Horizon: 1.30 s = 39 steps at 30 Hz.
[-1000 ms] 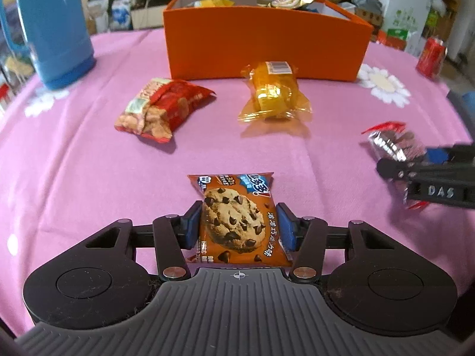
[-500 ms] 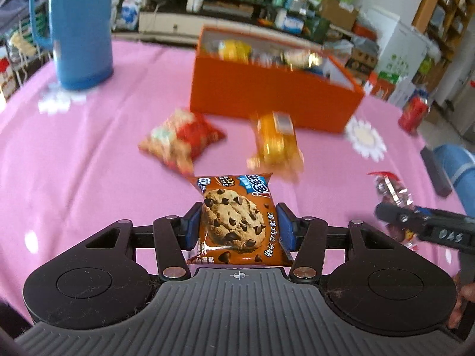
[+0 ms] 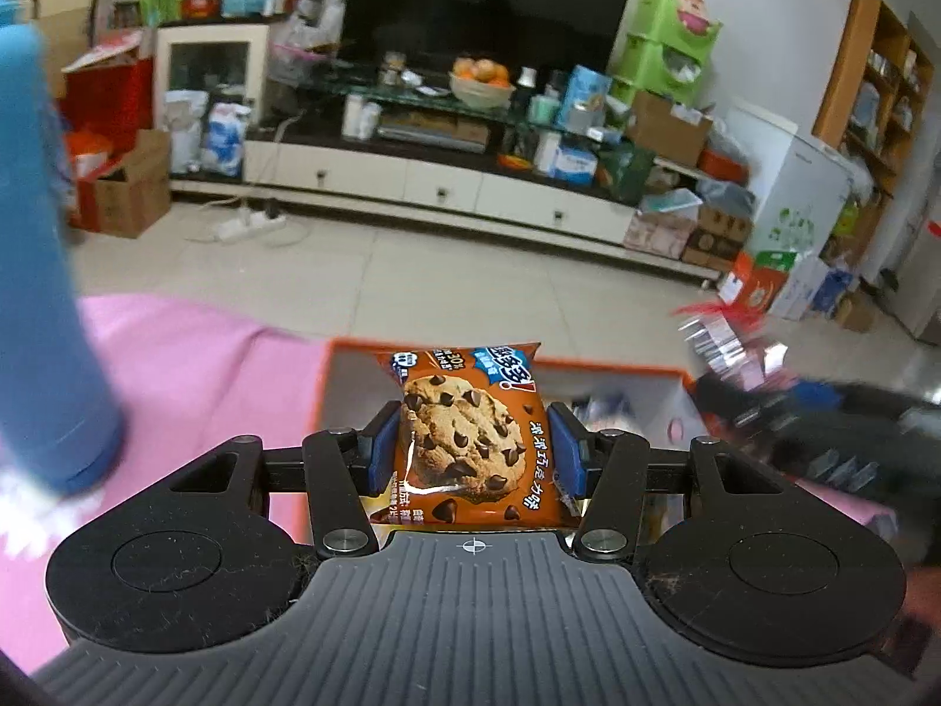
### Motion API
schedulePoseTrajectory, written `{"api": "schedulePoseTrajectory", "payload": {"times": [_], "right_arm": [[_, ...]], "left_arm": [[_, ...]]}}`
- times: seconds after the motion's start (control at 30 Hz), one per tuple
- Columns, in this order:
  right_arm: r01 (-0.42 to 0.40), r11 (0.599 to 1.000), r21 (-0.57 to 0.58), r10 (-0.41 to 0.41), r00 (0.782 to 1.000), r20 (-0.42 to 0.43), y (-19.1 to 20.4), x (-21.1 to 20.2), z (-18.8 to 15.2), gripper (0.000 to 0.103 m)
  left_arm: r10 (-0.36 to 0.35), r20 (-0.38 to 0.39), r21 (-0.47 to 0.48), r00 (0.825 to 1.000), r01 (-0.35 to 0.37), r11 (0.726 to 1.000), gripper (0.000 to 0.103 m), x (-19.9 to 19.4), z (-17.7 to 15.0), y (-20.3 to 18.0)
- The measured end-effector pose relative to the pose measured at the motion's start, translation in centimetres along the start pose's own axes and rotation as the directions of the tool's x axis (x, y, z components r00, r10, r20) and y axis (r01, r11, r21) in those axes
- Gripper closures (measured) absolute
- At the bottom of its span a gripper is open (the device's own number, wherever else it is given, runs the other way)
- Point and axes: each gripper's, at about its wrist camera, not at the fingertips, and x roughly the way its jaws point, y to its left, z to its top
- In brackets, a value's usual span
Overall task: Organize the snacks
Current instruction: 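Carry both packets over the orange box and open both tools, then grasp the yellow bar packet with the left tool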
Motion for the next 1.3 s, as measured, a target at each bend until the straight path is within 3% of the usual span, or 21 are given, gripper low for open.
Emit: {"api": "schedulePoseTrajectory", "payload": {"times": [0.1, 0.23, 0.43, 0.53, 0.6, 0.67, 0.77, 0.83, 1.0, 1.13, 1.2, 1.27, 1.3], "right_arm": [[-0.003, 1.0, 0.012, 0.004, 0.998, -0.07, -0.8, 5.2, 0.1, 0.046], [-0.016, 0.999, 0.047, 0.023, 0.987, -0.157, -1.7, 9.1, -2.1, 0.045], [-0.026, 1.0, 0.016, 0.028, 0.986, -0.162, -1.4, 9.7, -3.6, 0.042], [-0.036, 0.999, 0.037, 0.042, 0.986, -0.162, -1.4, 9.5, -3.4, 0.032], [-0.046, 0.998, 0.039, 0.051, 0.989, -0.141, -1.4, 8.3, -2.8, 0.026], [-0.045, 0.999, 0.014, 0.046, 0.994, -0.096, -0.8, 6.1, -1.8, 0.009], [-0.029, 1.0, -0.009, 0.029, 1.0, -0.012, -0.5, 0.9, -1.3, 0.011], [-0.053, 0.999, 0.011, 0.053, 0.999, -0.001, -0.6, -2.7, -2.3, 0.011], [-0.024, 0.998, 0.062, 0.029, 0.996, -0.084, -1.3, -7.7, -9.5, 0.011], [0.032, 0.977, 0.21, 0.004, 0.986, -0.168, -3.7, -9.0, -16.8, 0.011], [0.043, 0.938, 0.345, 0.017, 0.986, -0.168, -5.5, -9.6, -19.7, 0.011], [0.032, 0.903, 0.429, 0.046, 0.984, -0.171, -6.9, -9.7, -19.9, 0.011], [0.003, 0.9, 0.436, 0.057, 0.991, -0.124, -7.4, -10.3, -19.3, 0.011]], "left_arm": [[-0.007, -0.036, 0.01, 0.999, 0.007, 1.0, 0.08, 4.6, 0.7, -0.7], [-0.015, -0.119, 0.007, 0.993, 0.016, 1.0, 0.08, 9.2, -0.7, -0.7], [-0.057, -0.112, -0.028, 0.992, 0.054, 0.998, 0.08, 10.0, -1.4, 0.0], [-0.083, -0.077, -0.027, 0.994, 0.081, 0.996, 0.063, 7.9, -0.6, 0.1], [-0.082, -0.014, -0.019, 0.997, 0.082, 0.996, 0.042, 5.0, 0.1, 0.2], [-0.072, 0.06, 0.001, 0.996, 0.072, 0.997, 0.039, 1.3, 0.4, 0.3], [-0.066, 0.105, 0.014, 0.992, 0.065, 0.998, 0.032, -3.7, -0.6, 0.7], [-0.051, 0.102, 0.014, 0.993, 0.05, 0.999, 0.03, -6.6, -2.6, 1.1], [-0.009, -0.042, -0.021, 0.999, 0.008, 1.0, 0.029, -10.2, -11.4, 1.9], [0.012, -0.223, -0.048, 0.975, -0.023, 0.999, 0.036, -10.2, -18.8, 1.5], [0.013, -0.269, -0.041, 0.963, -0.024, 0.999, 0.04, -9.8, -20.3, 0.6], [0.033, -0.251, -0.013, 0.967, -0.038, 0.999, 0.039, -9.3, -19.8, -0.4], [0.047, -0.231, 0.006, 0.972, -0.047, 0.999, 0.035, -8.7, -19.1, -1.0]]}}
